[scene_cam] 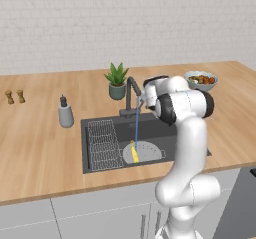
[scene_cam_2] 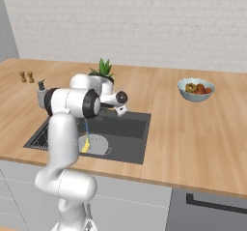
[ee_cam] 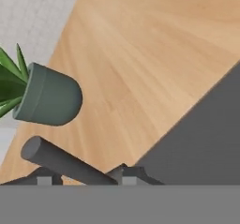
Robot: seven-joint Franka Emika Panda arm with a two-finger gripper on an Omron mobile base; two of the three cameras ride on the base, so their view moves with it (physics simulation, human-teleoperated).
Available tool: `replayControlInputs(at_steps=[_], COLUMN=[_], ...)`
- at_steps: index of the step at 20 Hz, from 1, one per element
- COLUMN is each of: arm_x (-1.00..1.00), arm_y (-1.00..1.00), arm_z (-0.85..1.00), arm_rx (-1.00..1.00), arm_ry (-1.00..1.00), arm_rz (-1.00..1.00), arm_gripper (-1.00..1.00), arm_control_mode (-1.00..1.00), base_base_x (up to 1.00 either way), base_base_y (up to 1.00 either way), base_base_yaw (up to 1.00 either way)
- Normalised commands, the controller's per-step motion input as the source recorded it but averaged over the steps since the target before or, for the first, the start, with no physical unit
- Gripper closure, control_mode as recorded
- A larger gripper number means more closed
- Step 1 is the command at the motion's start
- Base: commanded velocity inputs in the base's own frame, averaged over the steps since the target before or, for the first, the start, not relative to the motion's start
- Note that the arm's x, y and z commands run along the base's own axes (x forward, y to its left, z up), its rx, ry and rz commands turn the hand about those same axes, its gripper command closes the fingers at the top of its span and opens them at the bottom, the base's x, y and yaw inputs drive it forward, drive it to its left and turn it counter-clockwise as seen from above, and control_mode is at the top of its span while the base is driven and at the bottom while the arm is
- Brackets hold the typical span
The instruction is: Put the colander in the sink, put the banana in the colander, and turn on the sink faucet and pour water over the colander.
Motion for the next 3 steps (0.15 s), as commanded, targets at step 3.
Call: replayControlInputs(at_steps=[3], arm_x=[-0.32], arm_y=[-0.60], arm_z=[0.00], arm_rx=[0.06], arm_ry=[-0.05], arm_rz=[0.00], arm_gripper=[1.00], arm_control_mode=[-1.00], base_base_x=[0.00], base_base_y=[0.00], base_base_yaw=[0.00])
